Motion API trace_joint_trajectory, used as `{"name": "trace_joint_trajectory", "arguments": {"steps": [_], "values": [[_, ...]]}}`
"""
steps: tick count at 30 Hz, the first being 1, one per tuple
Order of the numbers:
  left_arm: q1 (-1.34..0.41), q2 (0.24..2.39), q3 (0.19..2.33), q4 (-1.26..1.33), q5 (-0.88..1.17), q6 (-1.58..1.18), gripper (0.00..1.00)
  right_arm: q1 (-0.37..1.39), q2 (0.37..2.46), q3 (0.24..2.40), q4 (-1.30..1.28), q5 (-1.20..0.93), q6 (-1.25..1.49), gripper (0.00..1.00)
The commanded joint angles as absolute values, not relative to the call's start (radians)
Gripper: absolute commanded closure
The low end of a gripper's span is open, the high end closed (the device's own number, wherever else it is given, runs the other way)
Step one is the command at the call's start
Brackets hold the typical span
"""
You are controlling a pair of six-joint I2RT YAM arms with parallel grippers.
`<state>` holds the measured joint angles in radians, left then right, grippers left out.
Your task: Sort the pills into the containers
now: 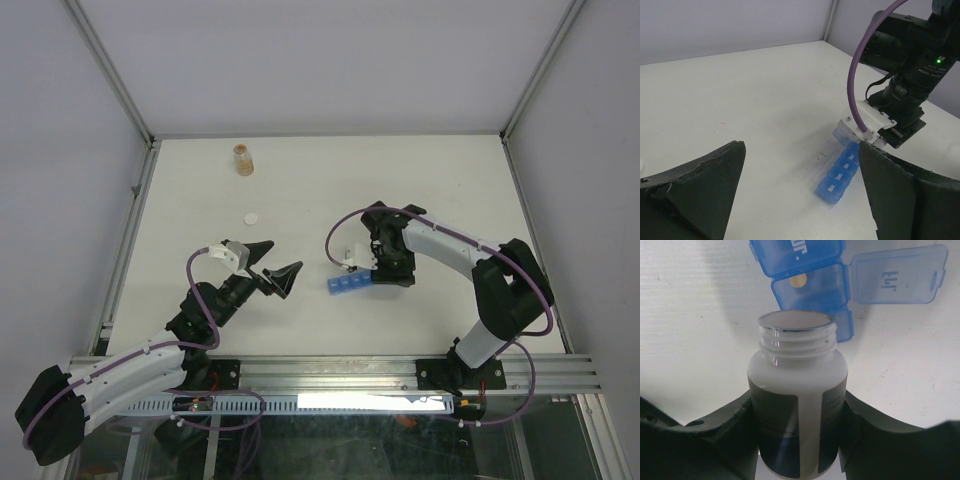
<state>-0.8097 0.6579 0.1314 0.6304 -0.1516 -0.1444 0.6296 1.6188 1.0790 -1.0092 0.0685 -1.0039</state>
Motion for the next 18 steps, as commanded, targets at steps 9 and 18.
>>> {"name": "trace_joint_trajectory", "arguments": {"steps": [9, 18], "values": [[-0.803, 0.64, 0.12, 0.69, -0.143, -0.138, 0.01, 0.642, 1.587, 1.137, -1.03, 0.094, -0.996, 1.0], [-0.803, 0.64, 0.12, 0.69, -0.143, -0.138, 0.01, 0.64, 1.604, 1.132, -1.029, 0.106, -0.994, 1.0]]}}
